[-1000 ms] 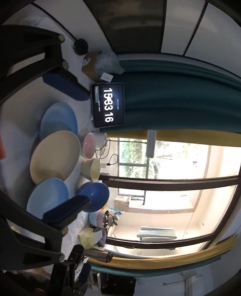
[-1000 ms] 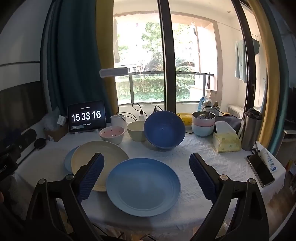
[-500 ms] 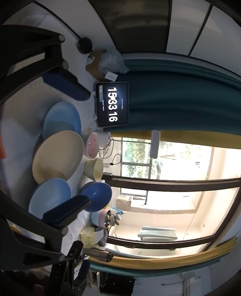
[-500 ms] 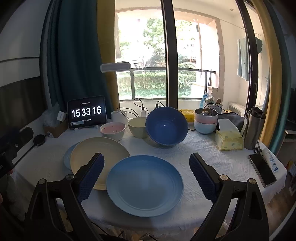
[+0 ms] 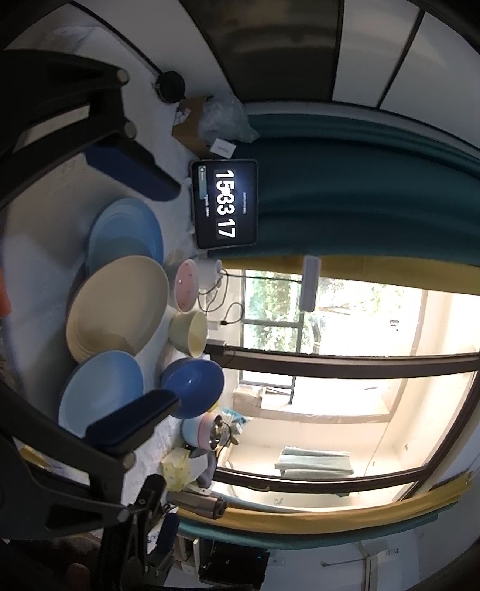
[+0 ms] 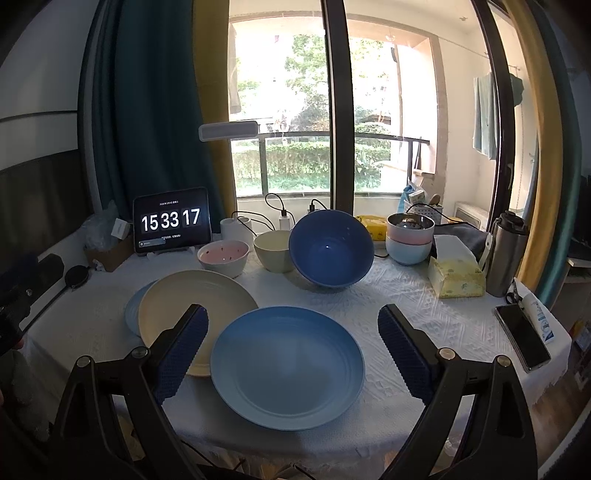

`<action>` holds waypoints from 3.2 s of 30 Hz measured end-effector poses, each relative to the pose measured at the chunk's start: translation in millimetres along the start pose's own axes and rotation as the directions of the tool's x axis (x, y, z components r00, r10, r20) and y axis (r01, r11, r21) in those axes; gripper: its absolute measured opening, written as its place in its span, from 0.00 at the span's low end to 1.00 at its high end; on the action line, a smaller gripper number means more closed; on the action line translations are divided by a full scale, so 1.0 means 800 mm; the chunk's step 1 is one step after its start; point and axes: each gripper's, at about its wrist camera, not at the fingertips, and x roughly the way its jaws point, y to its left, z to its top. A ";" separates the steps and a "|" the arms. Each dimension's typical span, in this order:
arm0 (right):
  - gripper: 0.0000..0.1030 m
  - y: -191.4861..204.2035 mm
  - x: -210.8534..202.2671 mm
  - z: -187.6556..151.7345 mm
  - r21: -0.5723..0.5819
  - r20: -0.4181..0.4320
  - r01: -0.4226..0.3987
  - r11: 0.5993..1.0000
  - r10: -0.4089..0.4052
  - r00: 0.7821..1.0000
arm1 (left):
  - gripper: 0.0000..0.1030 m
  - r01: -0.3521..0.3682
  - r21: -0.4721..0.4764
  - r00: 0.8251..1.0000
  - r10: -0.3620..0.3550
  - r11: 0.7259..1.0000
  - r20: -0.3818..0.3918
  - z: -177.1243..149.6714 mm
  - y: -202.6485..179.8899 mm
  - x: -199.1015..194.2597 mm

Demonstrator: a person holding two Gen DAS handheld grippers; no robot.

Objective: Organize plates and bowls

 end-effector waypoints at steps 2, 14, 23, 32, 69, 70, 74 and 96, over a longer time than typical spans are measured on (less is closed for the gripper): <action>0.93 0.000 0.000 0.000 0.001 -0.002 0.001 1.000 -0.001 1.000 | 0.99 -0.001 0.000 1.000 0.001 1.000 0.000 -0.001 -0.001 0.000; 0.93 -0.003 0.001 -0.001 0.017 -0.006 0.013 1.000 -0.013 1.000 | 0.99 0.008 0.024 1.000 -0.008 1.000 0.002 0.000 -0.001 -0.002; 0.93 -0.004 0.001 -0.001 0.017 -0.006 0.013 1.000 -0.013 1.000 | 0.99 0.007 0.024 1.000 -0.007 1.000 0.001 0.001 -0.002 -0.003; 0.93 -0.004 0.001 -0.001 0.018 -0.006 0.014 1.000 -0.014 1.000 | 0.99 0.007 0.023 1.000 -0.007 1.000 0.001 0.002 -0.002 -0.002; 0.93 0.006 0.077 0.011 0.002 -0.104 -0.002 1.000 0.002 0.995 | 0.99 -0.059 0.013 0.988 0.060 0.998 -0.145 -0.030 0.013 0.075; 0.93 0.007 0.082 0.012 0.002 -0.107 -0.006 1.000 0.007 0.994 | 0.99 -0.060 0.015 0.986 0.061 0.998 -0.155 -0.032 0.013 0.080; 0.93 0.005 0.101 0.015 0.005 -0.122 -0.019 1.000 0.019 0.992 | 0.99 -0.062 0.020 0.976 0.065 0.998 -0.206 -0.038 0.011 0.106; 0.93 -0.019 0.206 0.024 0.044 -0.225 -0.074 0.996 0.081 0.971 | 0.71 -0.130 0.041 0.851 0.132 0.991 -0.507 -0.092 0.013 0.235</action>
